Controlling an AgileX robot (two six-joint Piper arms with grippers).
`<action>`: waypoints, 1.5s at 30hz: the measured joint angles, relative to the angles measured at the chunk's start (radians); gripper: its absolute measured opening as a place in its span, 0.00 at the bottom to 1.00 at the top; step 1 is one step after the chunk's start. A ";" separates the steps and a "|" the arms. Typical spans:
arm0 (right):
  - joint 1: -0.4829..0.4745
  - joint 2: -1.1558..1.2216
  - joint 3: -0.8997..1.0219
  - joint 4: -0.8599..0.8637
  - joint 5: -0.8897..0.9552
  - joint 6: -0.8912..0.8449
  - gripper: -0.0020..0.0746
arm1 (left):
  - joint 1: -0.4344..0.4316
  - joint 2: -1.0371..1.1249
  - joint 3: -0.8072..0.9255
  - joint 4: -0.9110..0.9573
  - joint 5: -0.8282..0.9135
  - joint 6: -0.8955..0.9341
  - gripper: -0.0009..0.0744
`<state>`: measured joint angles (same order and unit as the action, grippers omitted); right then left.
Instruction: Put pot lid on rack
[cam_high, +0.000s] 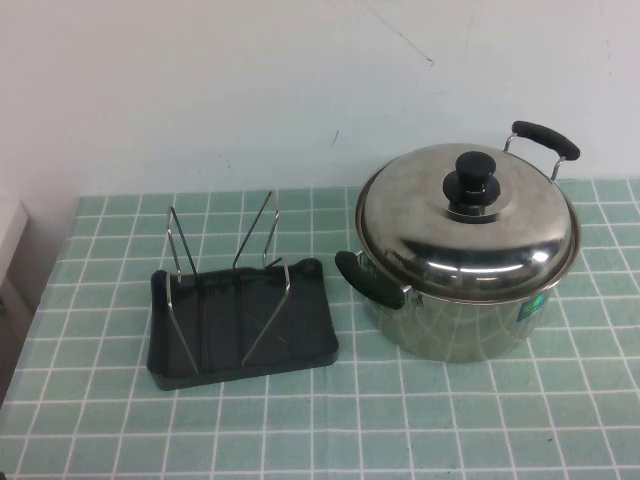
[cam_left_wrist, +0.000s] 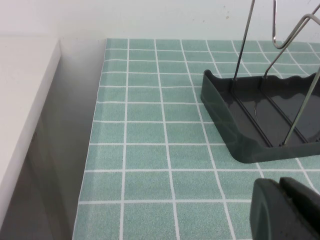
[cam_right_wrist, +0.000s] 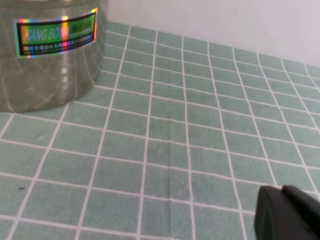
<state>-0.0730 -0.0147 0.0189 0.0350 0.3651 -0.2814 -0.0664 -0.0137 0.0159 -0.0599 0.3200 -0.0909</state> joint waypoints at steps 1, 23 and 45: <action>0.000 0.000 0.000 0.000 0.000 0.000 0.02 | 0.000 0.000 0.000 0.000 0.000 0.000 0.01; 0.000 0.000 0.000 0.000 0.000 0.000 0.02 | 0.002 0.000 0.000 0.004 0.000 0.013 0.01; 0.000 0.000 0.000 0.000 0.000 0.000 0.02 | 0.002 0.000 0.000 0.004 0.000 -0.075 0.01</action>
<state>-0.0730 -0.0147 0.0189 0.0350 0.3651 -0.2814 -0.0642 -0.0137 0.0159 -0.0562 0.3200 -0.1661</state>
